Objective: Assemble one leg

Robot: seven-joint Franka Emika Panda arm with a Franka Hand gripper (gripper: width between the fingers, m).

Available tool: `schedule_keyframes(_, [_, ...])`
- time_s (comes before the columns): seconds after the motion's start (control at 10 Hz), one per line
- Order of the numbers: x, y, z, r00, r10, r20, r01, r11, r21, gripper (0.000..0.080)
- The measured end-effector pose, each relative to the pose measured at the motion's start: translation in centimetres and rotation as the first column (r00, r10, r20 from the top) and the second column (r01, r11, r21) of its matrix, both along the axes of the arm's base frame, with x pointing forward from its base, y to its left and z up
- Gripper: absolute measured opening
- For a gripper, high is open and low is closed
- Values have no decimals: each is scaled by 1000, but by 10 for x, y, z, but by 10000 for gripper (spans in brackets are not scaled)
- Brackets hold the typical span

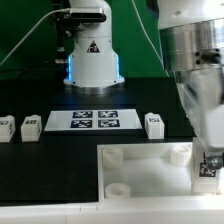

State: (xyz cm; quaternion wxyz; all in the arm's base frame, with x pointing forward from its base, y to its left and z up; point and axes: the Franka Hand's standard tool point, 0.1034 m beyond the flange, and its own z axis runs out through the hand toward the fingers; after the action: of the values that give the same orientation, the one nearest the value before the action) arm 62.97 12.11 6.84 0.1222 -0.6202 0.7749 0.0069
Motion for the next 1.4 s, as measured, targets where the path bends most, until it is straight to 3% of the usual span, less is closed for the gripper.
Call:
schedule_keyframes(0.1, [0, 1, 0, 1000, 8, -1, -8, 1000, -2, 297])
schedule_keyframes(0.2, [-1, 1, -1, 999, 41, 3, -41, 999, -9, 390])
schedule_keyframes(0.3, [-1, 1, -1, 999, 42, 3, -42, 999, -10, 390])
schedule_keyframes(0.4, [-3, 3, -3, 987, 163, 4, -163, 986, -41, 573])
schedule_keyframes(0.5, [-7, 8, -4, 921, 390, -11, -389, 916, -95, 638])
schedule_keyframes(0.6, [-8, 9, -4, 844, 537, -16, -534, 836, -123, 638])
schedule_keyframes(0.7, [-9, 9, -3, 711, 702, -37, -699, 700, -146, 647])
schedule_keyframes(0.8, [-8, 8, -3, 684, 729, -34, -724, 672, -158, 647])
schedule_keyframes(1.1, [-7, 4, -3, 375, 925, -54, -909, 356, -216, 649])
schedule_keyframes(1.3, [5, 12, 7, 103, 985, -136, -961, 64, -270, 649])
schedule_keyframes(1.4, [4, 13, 6, 157, 980, -124, -956, 119, -267, 649])
